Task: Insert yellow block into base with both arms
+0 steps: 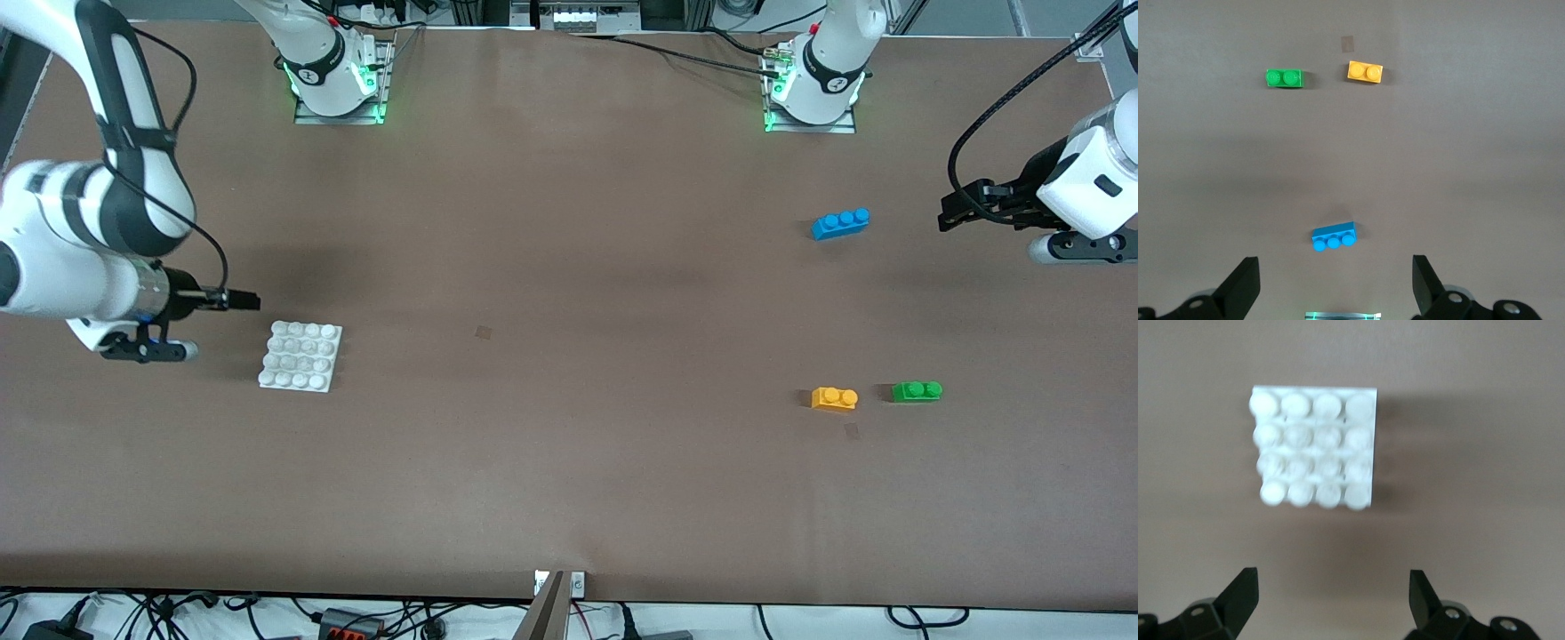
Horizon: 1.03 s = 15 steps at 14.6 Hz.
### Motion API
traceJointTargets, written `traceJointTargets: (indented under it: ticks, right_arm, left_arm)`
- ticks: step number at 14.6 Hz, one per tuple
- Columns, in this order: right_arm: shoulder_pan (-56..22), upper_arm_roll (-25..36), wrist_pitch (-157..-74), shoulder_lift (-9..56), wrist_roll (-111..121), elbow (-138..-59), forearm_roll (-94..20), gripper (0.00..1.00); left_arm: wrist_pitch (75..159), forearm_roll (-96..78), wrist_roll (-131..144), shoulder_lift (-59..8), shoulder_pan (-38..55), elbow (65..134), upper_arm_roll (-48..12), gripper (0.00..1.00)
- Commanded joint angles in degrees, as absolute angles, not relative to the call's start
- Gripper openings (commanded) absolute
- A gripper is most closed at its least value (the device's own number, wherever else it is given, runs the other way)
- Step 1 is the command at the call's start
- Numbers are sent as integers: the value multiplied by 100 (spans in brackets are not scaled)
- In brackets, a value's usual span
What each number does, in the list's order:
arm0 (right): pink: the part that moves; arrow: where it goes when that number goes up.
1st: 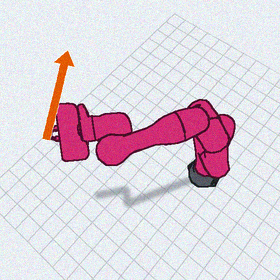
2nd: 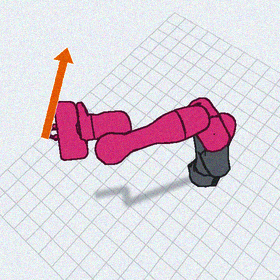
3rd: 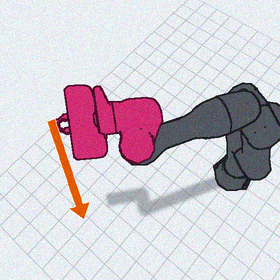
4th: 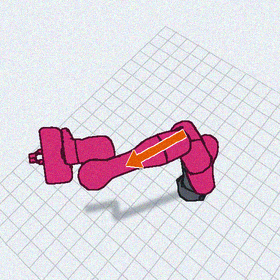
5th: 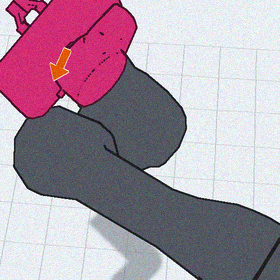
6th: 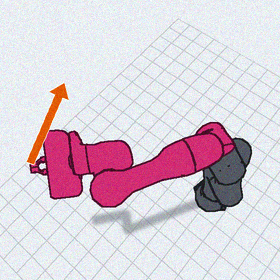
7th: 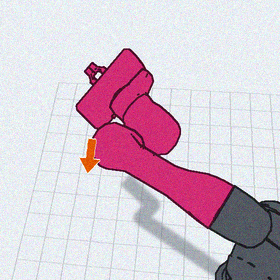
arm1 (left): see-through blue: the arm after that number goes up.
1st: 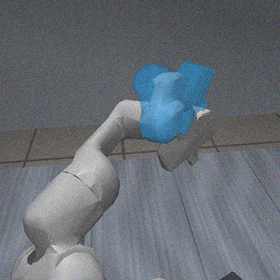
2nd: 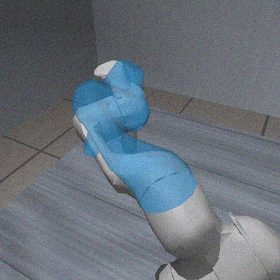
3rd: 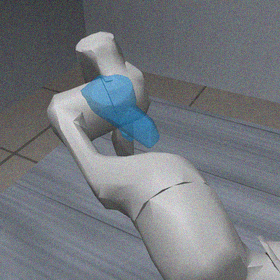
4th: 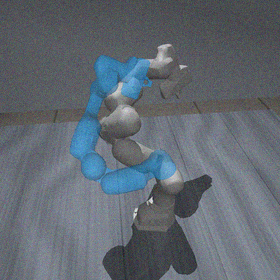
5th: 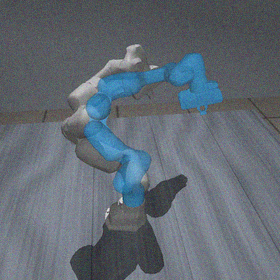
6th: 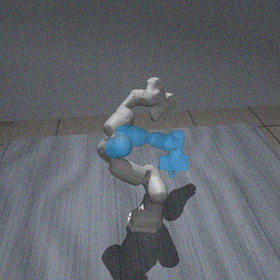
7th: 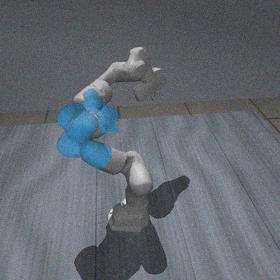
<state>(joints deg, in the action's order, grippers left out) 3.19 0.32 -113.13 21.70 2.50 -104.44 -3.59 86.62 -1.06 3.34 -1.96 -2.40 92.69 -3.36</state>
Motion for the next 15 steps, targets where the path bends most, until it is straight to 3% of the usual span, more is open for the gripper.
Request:
traceJointTargets:
  ticks: [1,6,11,15]
  right_arm:
    - [378,35,-11732,2425,193,-10459,-413,100]
    - [290,26,-13032,2961,185,-10714,-413,100]
    - [105,9,-13166,3163,184,-10705,-439,100]
    - [53,9,-13192,3305,158,-10705,-492,100]
  left_arm:
    - [8587,-167,360,-185,-290,9237,-369,100]
    - [8639,-167,387,-543,-281,9229,-378,100]
    - [8789,-509,281,-1203,-299,9220,-387,100]
    - [10033,-501,273,-1599,-273,9745,-387,100]
